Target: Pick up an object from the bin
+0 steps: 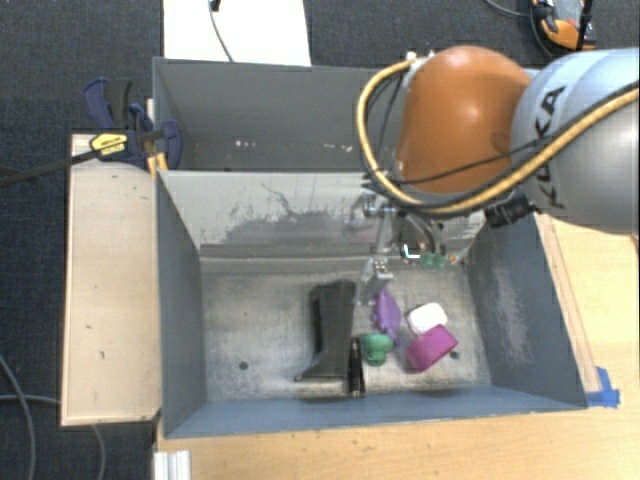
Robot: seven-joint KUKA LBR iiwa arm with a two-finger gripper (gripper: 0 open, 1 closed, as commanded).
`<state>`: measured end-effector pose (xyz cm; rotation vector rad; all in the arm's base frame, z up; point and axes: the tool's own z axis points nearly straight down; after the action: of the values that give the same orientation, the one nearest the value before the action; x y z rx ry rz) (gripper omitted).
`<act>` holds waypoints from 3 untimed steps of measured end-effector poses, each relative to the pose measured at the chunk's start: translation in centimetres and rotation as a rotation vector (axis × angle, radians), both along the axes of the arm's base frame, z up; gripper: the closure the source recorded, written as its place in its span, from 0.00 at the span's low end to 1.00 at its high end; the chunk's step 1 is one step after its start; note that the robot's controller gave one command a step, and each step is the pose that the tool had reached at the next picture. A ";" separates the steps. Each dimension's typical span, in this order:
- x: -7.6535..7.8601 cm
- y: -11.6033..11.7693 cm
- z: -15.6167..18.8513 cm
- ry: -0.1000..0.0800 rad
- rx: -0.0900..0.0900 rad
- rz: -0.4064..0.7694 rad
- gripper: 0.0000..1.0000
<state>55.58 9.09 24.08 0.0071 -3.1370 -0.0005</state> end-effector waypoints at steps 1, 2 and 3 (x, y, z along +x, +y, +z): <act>0.2 -0.1 0.4 -0.008 0.001 -0.003 0.00; 0.3 0.5 -3.3 -0.014 0.001 0.264 0.00; 0.0 0.7 -8.1 -0.007 0.002 0.555 0.00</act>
Offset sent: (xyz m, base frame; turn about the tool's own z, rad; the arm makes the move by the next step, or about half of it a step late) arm 0.0020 0.0095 -0.0808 -0.5553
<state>55.59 9.78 15.98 0.8685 -3.0215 -0.0012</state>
